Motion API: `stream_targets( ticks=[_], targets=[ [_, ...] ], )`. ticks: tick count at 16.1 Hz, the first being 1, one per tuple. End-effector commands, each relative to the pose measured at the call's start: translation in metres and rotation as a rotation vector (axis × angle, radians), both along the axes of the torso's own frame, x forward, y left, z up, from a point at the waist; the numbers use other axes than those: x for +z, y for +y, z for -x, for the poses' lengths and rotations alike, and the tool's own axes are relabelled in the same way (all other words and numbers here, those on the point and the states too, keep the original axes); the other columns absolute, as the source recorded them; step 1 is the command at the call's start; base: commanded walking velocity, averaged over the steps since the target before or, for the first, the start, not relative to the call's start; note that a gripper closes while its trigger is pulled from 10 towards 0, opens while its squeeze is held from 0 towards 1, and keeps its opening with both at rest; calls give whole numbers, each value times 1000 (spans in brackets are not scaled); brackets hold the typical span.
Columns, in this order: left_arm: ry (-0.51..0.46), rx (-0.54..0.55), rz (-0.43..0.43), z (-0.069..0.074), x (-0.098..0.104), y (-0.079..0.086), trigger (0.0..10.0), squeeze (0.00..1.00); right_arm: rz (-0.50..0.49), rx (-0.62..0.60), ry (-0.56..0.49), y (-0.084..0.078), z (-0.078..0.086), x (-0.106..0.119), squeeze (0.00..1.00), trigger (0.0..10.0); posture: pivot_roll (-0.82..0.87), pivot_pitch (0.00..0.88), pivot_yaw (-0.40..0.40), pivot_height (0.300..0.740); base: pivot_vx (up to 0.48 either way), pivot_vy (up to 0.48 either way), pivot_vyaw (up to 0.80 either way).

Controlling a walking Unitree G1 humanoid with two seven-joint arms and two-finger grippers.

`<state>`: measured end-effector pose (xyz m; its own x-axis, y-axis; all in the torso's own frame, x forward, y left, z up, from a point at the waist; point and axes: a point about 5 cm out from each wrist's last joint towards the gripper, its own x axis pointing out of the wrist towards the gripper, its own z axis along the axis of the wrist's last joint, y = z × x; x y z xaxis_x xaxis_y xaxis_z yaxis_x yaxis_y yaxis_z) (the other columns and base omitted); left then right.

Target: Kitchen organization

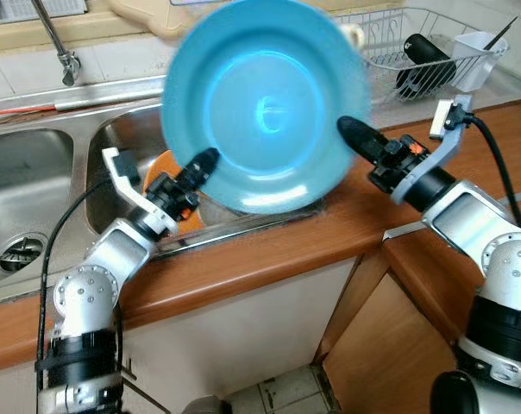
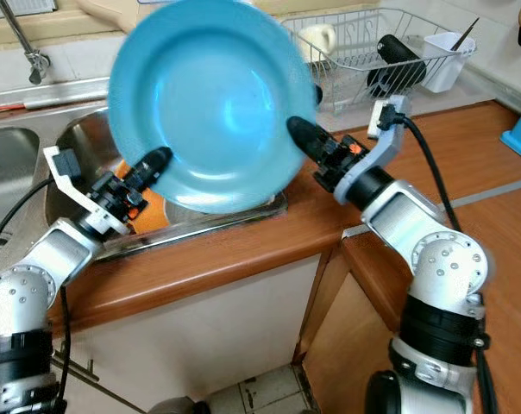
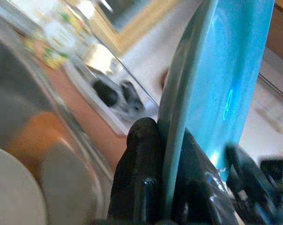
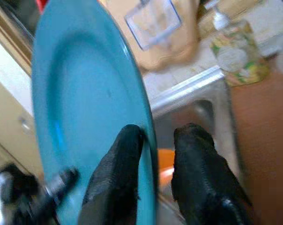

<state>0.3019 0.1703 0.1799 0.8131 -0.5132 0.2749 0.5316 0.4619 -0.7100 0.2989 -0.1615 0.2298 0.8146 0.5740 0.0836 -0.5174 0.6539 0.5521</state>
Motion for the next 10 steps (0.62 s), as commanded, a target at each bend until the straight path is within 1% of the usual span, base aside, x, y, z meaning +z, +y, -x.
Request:
stream_targets(
  ticks=[1, 2, 3, 4, 5, 8, 10],
  targets=[
    [-37, 58, -8, -3, 10, 10, 0, 0, 51, 13, -8, 3, 2, -2, 0, 10000, -62, 0, 71, 740, 0, 0, 0],
    [-38, 66, -7, -4, 10, 12, 0, 0, 60, 18, -10, 4, 3, -2, 0, 10000, -62, 0, 71, 740, 0, 0, 0],
    [-42, 97, -7, -5, 13, 18, 0, 0, 82, 37, -19, 6, 5, -2, 0, 10000, -63, 0, 71, 740, 0, 0, 0],
    [-42, 106, -9, -5, 13, 20, 0, 0, 90, 39, -21, 6, 5, -2, 0, 10000, -61, 0, 70, 740, 0, 0, 0],
    [-39, 132, -24, -6, 13, 25, 0, 0, 127, 43, -24, 7, 6, -3, 0, 10000, -59, 0, 69, 740, 0, 0, 0],
    [44, 219, -160, -14, 3, 39, 0, 0, 252, 82, -40, 12, 11, -9, 0, 10000, -60, 0, 68, 740, 0, 0, 0],
    [95, 263, -215, -19, -2, 44, 0, 0, 350, 139, -56, 20, 16, -14, 0, 10000, -64, 0, 70, 740, 0, 0, 0]
  ],
)
